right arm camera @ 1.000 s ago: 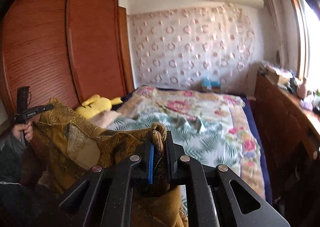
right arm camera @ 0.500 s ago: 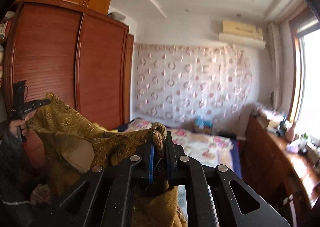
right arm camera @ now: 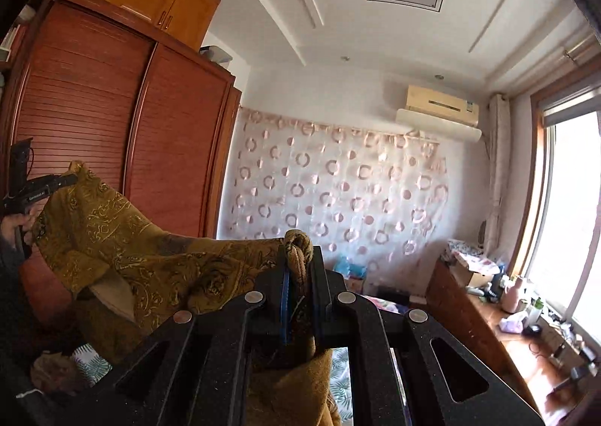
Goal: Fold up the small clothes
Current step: 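Lift the golden shirt high off the bed with both grippers, then lower the shirt onto the bed with both grippers and open them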
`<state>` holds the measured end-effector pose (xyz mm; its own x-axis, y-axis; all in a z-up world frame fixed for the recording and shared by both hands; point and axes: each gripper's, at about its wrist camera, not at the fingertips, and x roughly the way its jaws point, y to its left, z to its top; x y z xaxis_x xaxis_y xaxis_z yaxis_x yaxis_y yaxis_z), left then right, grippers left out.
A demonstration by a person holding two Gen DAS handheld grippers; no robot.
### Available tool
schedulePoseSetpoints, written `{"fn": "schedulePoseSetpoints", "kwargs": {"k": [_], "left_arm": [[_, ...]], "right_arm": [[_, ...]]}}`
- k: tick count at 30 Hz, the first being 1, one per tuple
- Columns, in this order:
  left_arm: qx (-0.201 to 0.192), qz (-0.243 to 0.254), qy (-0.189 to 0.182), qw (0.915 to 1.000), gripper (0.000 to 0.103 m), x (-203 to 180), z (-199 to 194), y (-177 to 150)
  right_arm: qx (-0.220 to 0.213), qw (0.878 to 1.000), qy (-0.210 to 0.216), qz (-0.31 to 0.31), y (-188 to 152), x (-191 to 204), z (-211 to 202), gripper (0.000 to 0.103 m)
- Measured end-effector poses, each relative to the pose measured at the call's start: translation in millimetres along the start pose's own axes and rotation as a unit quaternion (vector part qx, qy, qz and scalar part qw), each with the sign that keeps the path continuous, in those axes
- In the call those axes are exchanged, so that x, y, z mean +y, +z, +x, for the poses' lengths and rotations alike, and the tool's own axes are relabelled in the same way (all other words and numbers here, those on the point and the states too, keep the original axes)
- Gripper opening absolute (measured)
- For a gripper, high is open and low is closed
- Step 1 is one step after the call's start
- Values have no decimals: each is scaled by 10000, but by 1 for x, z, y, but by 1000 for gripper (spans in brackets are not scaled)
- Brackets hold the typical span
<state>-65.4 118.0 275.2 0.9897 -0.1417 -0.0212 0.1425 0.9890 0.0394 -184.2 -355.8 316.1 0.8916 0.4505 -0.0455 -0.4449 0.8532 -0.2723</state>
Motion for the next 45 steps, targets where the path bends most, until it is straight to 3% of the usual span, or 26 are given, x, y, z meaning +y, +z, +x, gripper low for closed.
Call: {"fn": "schedulePoseSetpoints", "kwargs": {"k": [5,10,16,21,27,34,36,38,41,42,44,45], "left_arm": [[277,-77,108,9995,13,6,37,-14],[947,-197,296,9949,13,13,115,-67],[2095,-353,764,9742,13,33,239,-196],[2726,-494,821,9573,13,34,306,-264],[3163,-428,753,9447,13,28,343,-293],[3487,-571,726,9327,14,42,350,-317],[3431,-617,645,9350,18,40,343,-317],[3414,-687,566,9357,37,39,338,-318],[3370,-828,356,9372,53,35,325,-317],[3423,-828,330,9354,59,33,322,-318],[3439,-879,260,9345,84,32,315,-322],[3449,-904,245,9340,84,31,312,-323]], "right_arm": [[209,9998,0,-25,4,-10,29,9],[844,9963,-102,80,-29,-26,117,9],[1833,9820,161,421,-136,-40,258,9],[2679,9611,159,660,-221,-36,374,9],[3366,9397,112,605,-267,-37,464,9],[3670,9256,197,902,-277,-61,505,9],[3694,9244,215,924,-281,-58,480,16],[3721,9246,168,798,-282,-52,475,25],[3642,9267,204,900,-282,-47,464,47],[3587,9288,187,916,-281,-46,461,49],[3367,9373,0,902,-279,-43,455,49],[3271,9404,-15,932,-279,-42,453,49]]}}
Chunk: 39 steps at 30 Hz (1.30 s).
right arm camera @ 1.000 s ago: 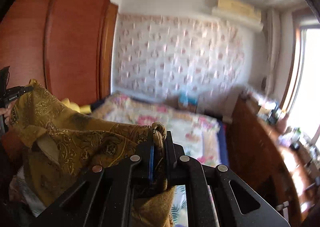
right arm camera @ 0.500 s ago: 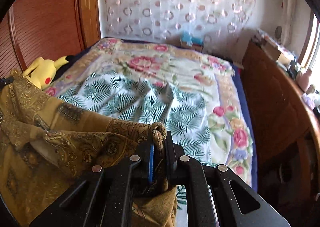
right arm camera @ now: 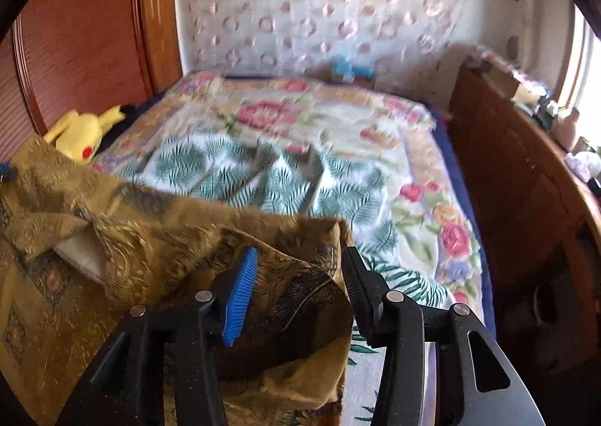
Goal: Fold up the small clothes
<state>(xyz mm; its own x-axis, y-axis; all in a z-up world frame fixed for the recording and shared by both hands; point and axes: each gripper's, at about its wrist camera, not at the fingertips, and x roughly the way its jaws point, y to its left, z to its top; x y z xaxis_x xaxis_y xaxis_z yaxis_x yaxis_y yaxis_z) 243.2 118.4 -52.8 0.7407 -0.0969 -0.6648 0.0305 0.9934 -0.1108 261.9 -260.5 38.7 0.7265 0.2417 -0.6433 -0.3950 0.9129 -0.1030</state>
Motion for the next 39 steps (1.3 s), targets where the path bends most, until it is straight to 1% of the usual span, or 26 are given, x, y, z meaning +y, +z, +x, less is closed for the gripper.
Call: {"fn": "schedulePoseSetpoints", "kwargs": {"k": [3,5,10,13,15,18,20,21,22,23,24,27,31,34,39], "left_arm": [[97,55,80,9999,85,-5,-3,-12],[121,122,125,9998,85,-8,-6,-17],[167,58,162,9997,85,-7,-14,-27],[182,44,245,9995,85,-6,-19,-34],[196,-2,245,9995,85,-4,-21,-39],[244,-42,221,9994,85,-2,-23,-46],[261,-72,184,9995,85,0,-24,-52],[265,-89,166,9995,85,1,-25,-54],[274,-108,160,9994,85,1,-25,-57],[281,-128,164,9994,85,1,-25,-59],[283,-142,163,9994,85,1,-26,-61],[271,-173,164,9993,85,3,-29,-64],[204,-201,172,9994,85,3,-34,-65],[140,-210,172,9995,85,3,-40,-64],[98,-206,191,9996,85,3,-44,-66]], "right_arm": [[-126,9999,-40,-53,8,14,-8,49],[-215,9996,37,-160,15,28,-12,50],[-260,9966,560,-551,29,72,-13,50],[-113,9940,786,-756,28,93,-1,50],[45,9931,804,-856,27,105,11,50],[294,9924,831,-857,29,107,29,50],[463,9924,754,-857,30,108,37,50],[545,9920,761,-849,32,109,39,46],[604,9915,784,-845,32,108,42,38],[651,9909,803,-863,35,111,43,16],[686,9905,804,-884,37,113,43,7],[592,9902,908,-882,36,111,32,5],[331,9925,898,-765,27,109,5,4],[165,9938,922,-605,11,107,-16,4],[209,9933,1091,-302,-26,110,-37,4]]}}
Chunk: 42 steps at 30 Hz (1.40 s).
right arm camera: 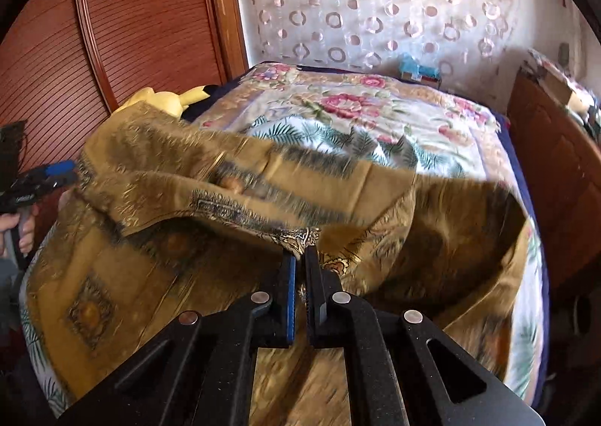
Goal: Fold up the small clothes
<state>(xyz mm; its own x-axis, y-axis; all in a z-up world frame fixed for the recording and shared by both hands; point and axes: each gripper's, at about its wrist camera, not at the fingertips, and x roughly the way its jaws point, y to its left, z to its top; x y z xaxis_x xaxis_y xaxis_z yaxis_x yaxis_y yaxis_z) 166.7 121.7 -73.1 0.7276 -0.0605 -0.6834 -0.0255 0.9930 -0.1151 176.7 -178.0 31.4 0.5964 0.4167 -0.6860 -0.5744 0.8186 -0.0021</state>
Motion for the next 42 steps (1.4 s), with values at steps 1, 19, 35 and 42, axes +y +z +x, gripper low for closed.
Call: {"fn": "schedulePoseSetpoints", "kwargs": {"k": [1,19,35,42], "left_arm": [[5,15,6,10000,85,-1,1,0],[-47,-127,-10,9999,85,7,6,-5],[-281,-187,89,9994,50,15,-2,-8],[-24,-159,329,9993,51,15,14,-9]], "right_arm": [[8,10000,6,36,-7,2,-2,4],[181,9989,-126,407,-57,13,-48,22],[-165,9897,-1186,780,-73,-39,-104,23],[96,9822,-1566,1036,-83,-65,-91,26]]}}
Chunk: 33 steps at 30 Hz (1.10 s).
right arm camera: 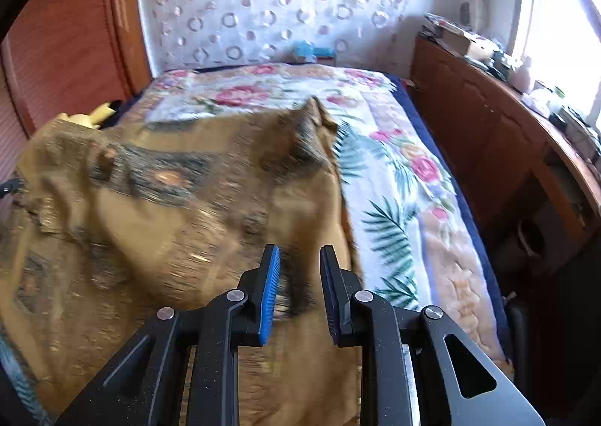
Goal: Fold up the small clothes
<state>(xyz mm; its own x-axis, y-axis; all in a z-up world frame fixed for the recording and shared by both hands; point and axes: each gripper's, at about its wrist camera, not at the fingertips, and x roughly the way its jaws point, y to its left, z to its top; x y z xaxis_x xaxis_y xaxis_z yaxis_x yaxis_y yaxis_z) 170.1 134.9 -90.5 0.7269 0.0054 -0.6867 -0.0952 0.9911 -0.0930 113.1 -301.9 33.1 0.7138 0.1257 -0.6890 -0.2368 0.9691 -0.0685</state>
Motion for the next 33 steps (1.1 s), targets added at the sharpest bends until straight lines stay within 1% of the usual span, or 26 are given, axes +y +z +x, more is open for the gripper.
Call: {"fn": "schedulePoseSetpoints", "kwargs": {"k": [1,2,3,7,10,12,13,14,16,17,18,19,20,21,23,29,31,33], "left_arm": [[28,8,3,10000,51,0,1,0],[71,25,26,10000,51,-1,3,-1],[99,31,52,9999,52,-1,5,-1],[178,-14,74,9998,53,1,9,-2],[135,63,83,9999,52,0,7,-2],[77,129,-5,9999,46,-3,4,-2],[65,157,-54,9998,36,-4,3,-1],[49,179,-63,9998,29,-5,2,-1],[-27,247,-15,9997,25,-8,-2,0],[-16,280,-28,9996,21,-9,-2,1],[18,317,-37,9995,20,-11,-2,1],[33,330,-41,9994,18,-12,-2,1],[48,352,-68,9993,12,-13,-2,1],[39,369,-88,9993,9,-14,-4,1],[-3,381,-115,9992,4,-16,-8,2],[-204,191,-328,9991,2,-17,-34,5],[-174,163,-259,9994,2,-17,-41,3],[-207,145,-311,9992,2,-17,-50,-1]], "right_arm": [[59,10000,-20,44,-3,-3,4,30],[111,9999,-9,79,-3,-4,6,37],[145,9998,0,113,-3,-6,8,40],[290,9993,74,241,-6,-12,16,40],[319,9992,102,239,1,-13,20,40],[312,9991,174,211,3,-14,24,40],[311,9991,220,191,4,-13,25,40],[315,9990,258,171,5,-12,25,40],[325,9989,308,145,7,-12,28,40],[317,9989,315,113,7,-12,30,36],[304,9991,297,82,7,-12,30,29],[298,9991,276,78,6,-13,30,28],[288,9991,305,92,5,-15,31,22],[282,9990,341,104,4,-14,30,12],[216,9987,445,98,4,-16,28,6],[-275,9983,516,34,4,-17,5,3],[-404,9979,498,10,4,-19,-4,3],[-502,9977,463,4,2,-22,-12,3]]}}
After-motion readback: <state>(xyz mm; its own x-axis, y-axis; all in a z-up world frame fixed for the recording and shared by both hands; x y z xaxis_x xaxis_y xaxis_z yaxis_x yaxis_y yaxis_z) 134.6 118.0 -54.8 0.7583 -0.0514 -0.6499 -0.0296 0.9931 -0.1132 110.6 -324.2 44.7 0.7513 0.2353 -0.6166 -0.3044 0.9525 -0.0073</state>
